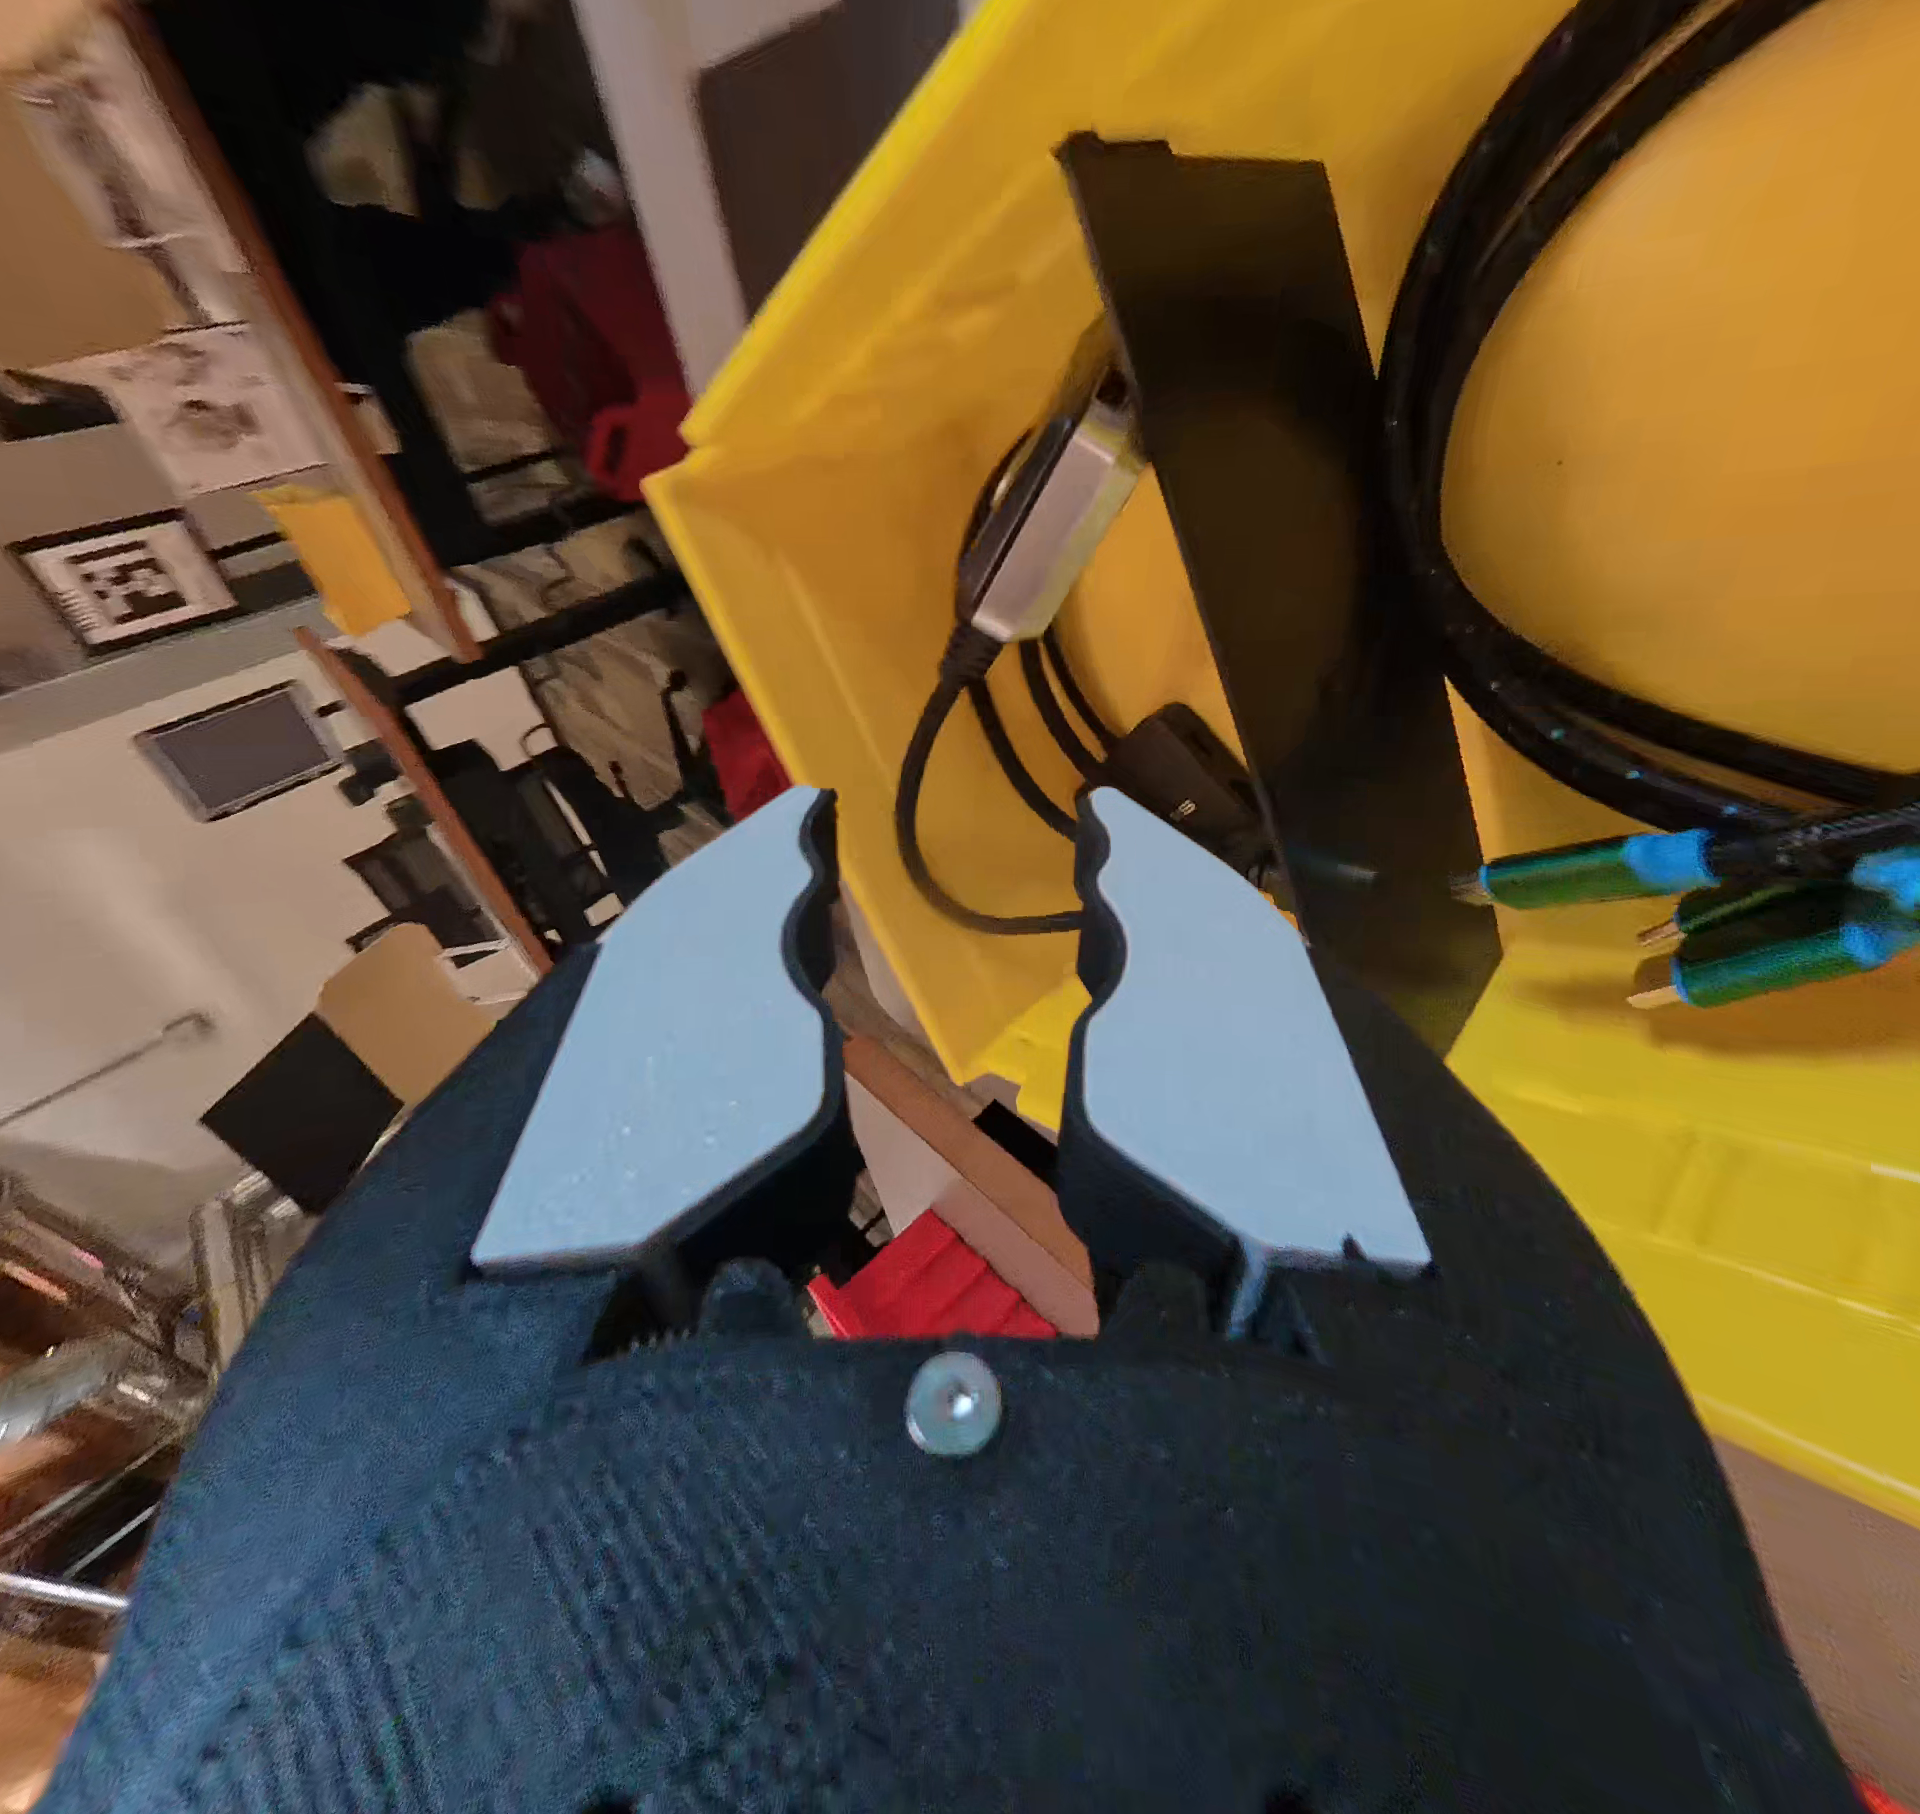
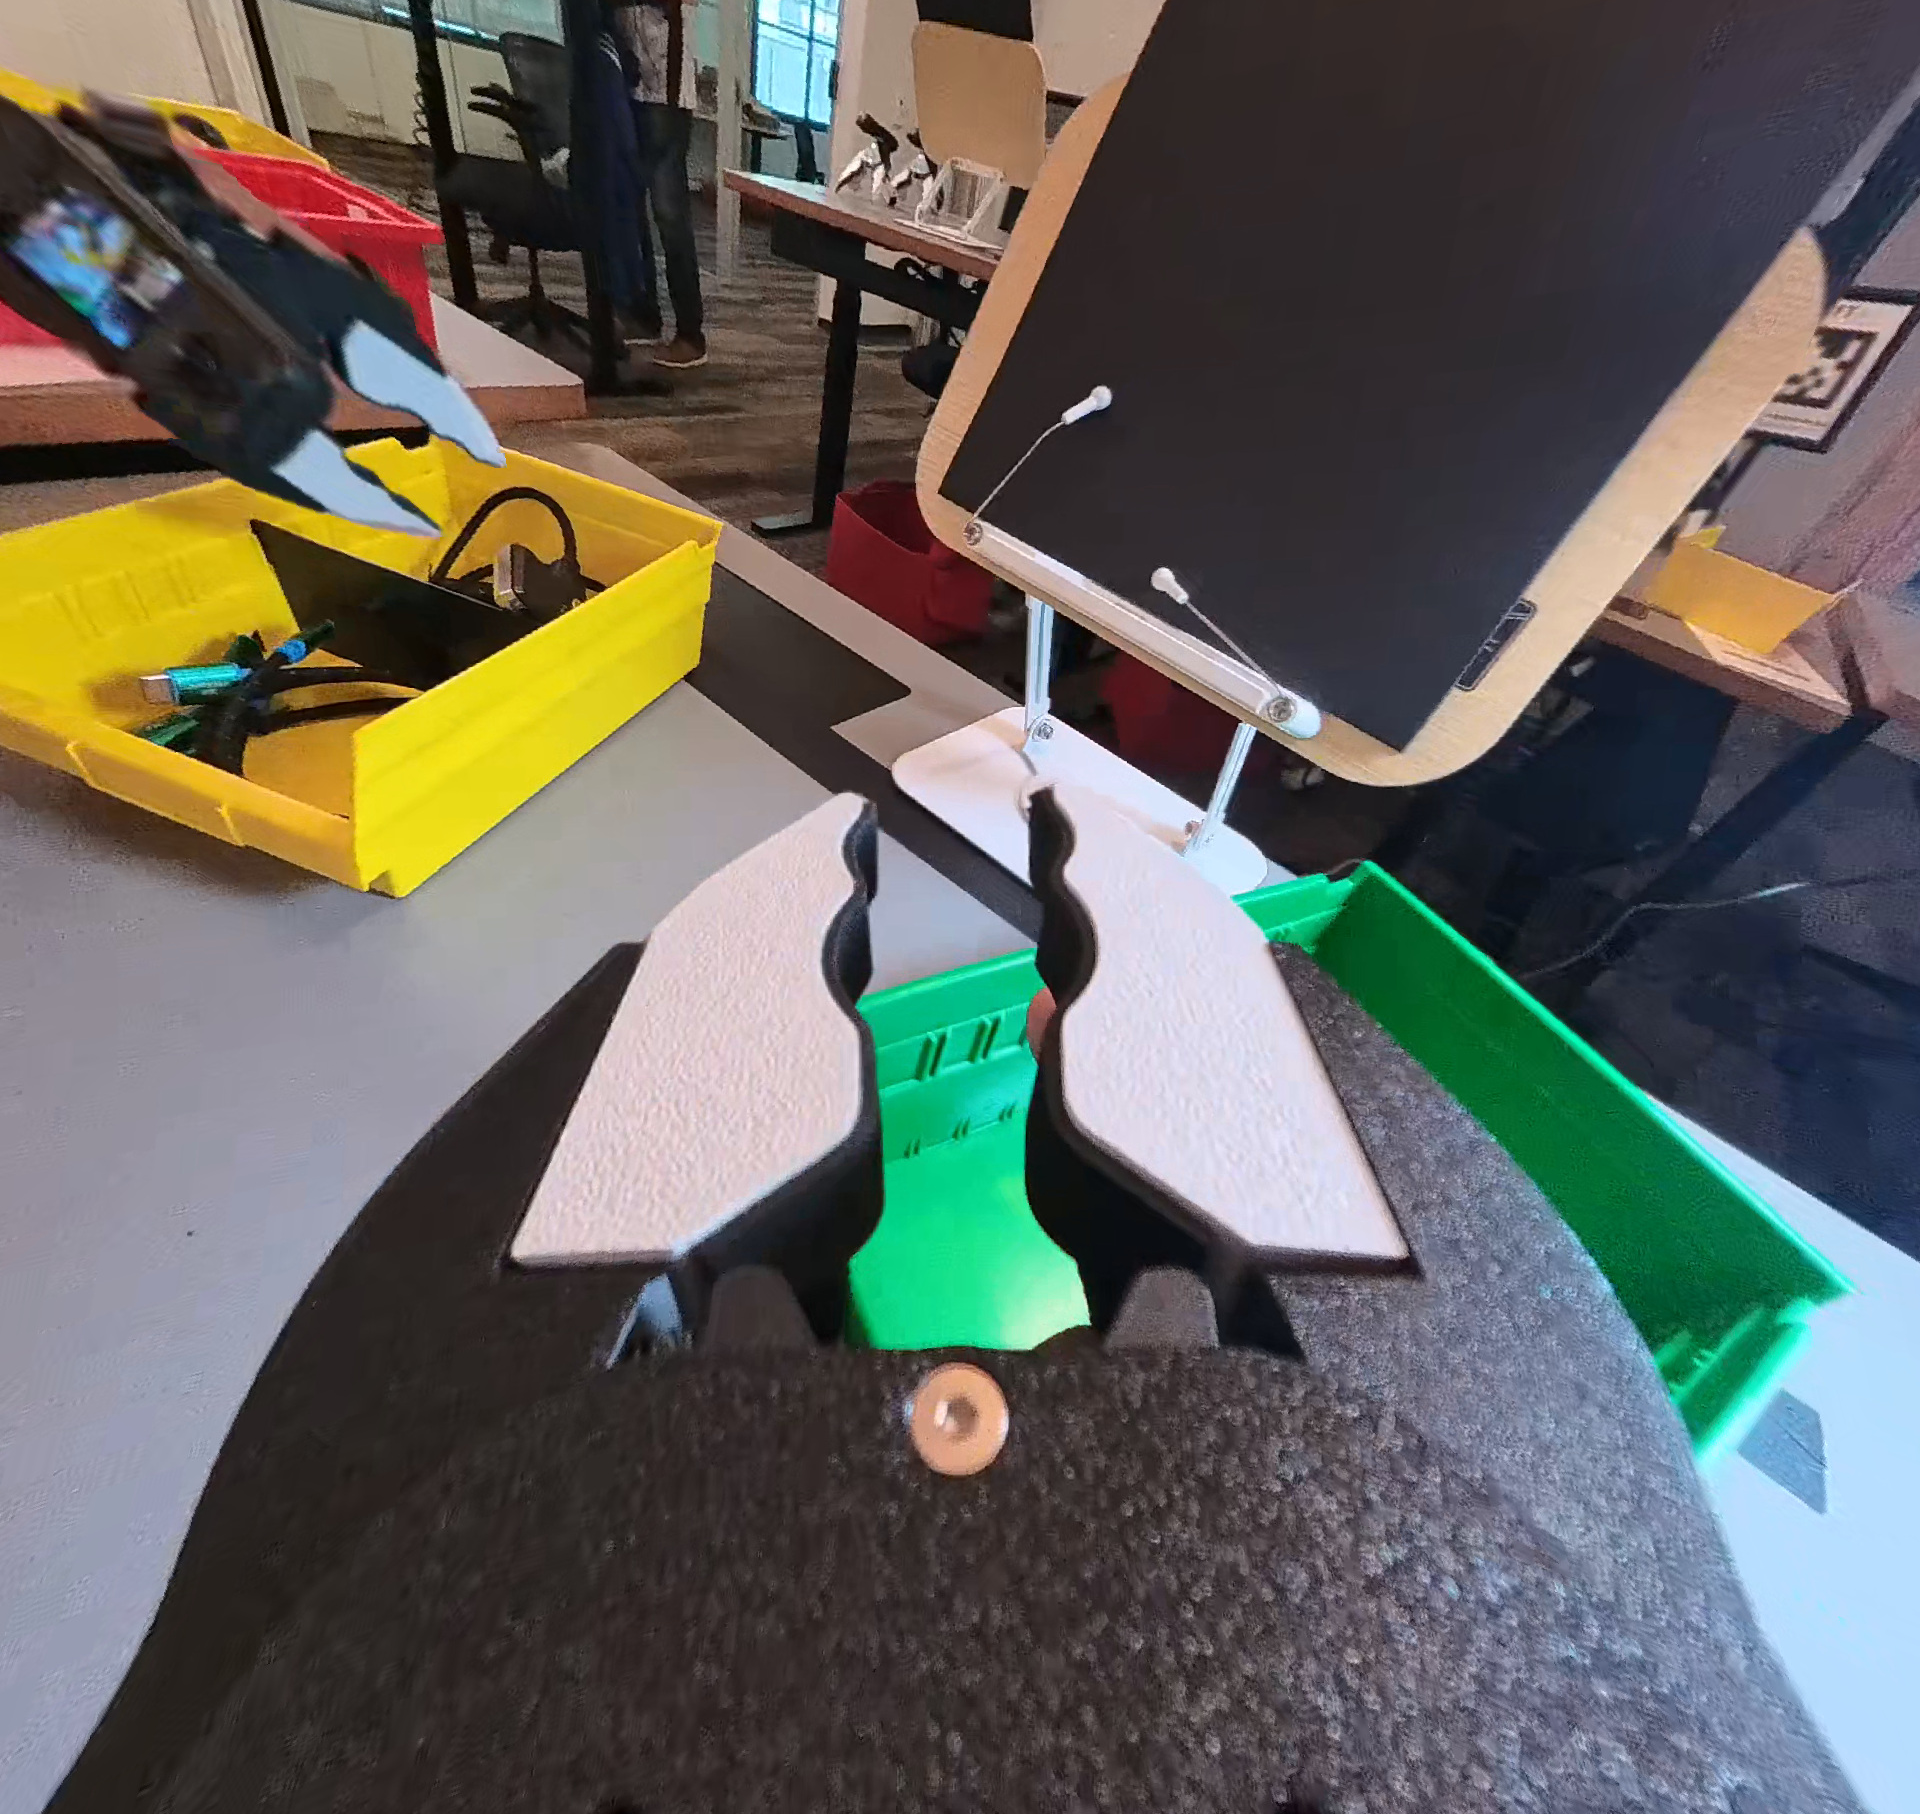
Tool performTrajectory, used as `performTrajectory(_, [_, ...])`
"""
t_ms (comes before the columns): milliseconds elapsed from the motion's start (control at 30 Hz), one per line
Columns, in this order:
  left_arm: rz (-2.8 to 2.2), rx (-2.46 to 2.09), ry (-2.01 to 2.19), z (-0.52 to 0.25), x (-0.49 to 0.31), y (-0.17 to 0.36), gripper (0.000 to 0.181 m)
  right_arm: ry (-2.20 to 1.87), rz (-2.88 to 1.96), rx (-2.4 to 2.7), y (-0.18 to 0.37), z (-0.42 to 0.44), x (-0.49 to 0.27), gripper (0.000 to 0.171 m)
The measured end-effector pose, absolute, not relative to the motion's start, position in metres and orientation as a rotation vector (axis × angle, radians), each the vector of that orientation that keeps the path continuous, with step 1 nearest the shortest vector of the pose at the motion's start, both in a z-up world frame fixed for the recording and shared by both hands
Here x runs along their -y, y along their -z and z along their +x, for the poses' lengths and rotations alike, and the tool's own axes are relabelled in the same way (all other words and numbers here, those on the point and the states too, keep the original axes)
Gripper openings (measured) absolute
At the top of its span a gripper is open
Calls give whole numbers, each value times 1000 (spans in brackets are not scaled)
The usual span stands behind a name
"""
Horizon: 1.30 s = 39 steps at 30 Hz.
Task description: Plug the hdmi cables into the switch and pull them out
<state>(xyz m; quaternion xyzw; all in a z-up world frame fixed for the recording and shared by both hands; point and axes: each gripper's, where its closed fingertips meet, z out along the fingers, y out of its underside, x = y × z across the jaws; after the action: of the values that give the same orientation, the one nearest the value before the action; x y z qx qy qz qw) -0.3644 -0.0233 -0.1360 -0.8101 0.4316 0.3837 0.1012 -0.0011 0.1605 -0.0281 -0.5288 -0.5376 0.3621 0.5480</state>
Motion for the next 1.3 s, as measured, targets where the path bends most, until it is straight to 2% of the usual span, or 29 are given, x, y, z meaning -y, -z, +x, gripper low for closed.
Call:
performTrajectory(167, [-2425,-1428,-983,-364,-5,169,44,-864,-1258,1273,28,4,-168,25])
performTrajectory(267, [-2404,-1506,-979,-364,-16,185,26,-864,-1278,1284,35,2,-171,25])
performTrajectory(400, [-2403,-1433,-962,-367,-18,178,26,-842,-1282,1309,41,2,-173,24])
performTrajectory(533, [-2329,-1145,-898,-367,-9,125,25,-869,-1284,1295,38,3,-174,23])
performTrajectory(700, [-2026,-792,-822,-347,6,8,23,-944,-1273,1286,32,-2,-163,21])
performTrajectory(867, [-1684,-653,-742,-286,22,-100,22,-945,-1202,1302,21,-5,-145,21])
performTrajectory(1000, [-1493,-632,-631,-220,29,-162,22,-965,-1121,1295,7,-4,-131,20])
performTrajectory(1133, [-1413,-611,-390,-146,26,-182,22,-984,-981,1268,-15,5,-114,20])
performTrajectory(1233, [-1363,-602,-105,-87,21,-166,21,-1029,-832,1273,-34,16,-91,20])
performTrajectory(1300, [-1318,-577,98,-54,18,-148,21,-1108,-796,1313,-41,22,-72,27])
